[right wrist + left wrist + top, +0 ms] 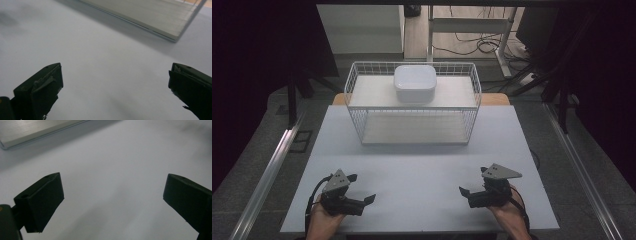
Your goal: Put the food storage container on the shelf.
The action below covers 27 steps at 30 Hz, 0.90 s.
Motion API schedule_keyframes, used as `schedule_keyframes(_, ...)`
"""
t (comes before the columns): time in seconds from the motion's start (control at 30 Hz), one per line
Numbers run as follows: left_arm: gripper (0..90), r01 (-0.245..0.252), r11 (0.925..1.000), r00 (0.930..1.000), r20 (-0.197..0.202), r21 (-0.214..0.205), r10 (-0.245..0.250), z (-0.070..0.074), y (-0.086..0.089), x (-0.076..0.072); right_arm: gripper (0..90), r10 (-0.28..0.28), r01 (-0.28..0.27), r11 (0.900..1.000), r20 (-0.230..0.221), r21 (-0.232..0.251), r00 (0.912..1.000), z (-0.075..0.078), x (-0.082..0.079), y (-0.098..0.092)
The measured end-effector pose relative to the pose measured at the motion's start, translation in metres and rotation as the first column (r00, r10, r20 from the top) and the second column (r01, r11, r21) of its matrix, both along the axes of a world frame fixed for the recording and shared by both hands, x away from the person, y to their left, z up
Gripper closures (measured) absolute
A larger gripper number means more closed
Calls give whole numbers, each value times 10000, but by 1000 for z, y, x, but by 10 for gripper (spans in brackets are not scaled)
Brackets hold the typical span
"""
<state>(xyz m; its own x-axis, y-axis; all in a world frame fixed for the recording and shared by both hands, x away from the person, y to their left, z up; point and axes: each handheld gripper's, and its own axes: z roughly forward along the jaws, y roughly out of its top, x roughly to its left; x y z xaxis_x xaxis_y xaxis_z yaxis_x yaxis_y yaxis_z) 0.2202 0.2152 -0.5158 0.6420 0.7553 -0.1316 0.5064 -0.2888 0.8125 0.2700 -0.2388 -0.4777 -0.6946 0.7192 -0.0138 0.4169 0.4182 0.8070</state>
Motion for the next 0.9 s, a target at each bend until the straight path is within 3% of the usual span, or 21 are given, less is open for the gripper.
schedule_keyframes(0.2, 28, -111, 9999, 9998, -146, -9, 111, -4, 5, -5, 0, -232, 232, 9997, -129, -19, 9996, -4, -4, -10)
schedule_keyframes(0.4, 17, -287, 9996, 9978, -600, -86, 281, -11, 11, -7, 0, -439, 437, 9990, -417, -65, 9982, -11, -9, -19)
schedule_keyframes(0.67, 7, -289, 9995, 9938, -1077, -86, 278, -18, 14, -8, 0, -583, 543, 9972, -786, -519, 9952, -21, -15, -26)
schedule_keyframes(0.9, 0, -339, 9994, 9892, -1429, 4, 336, -22, 16, -7, 0, -658, 563, 9960, -1442, -692, 9874, -29, -14, -30)
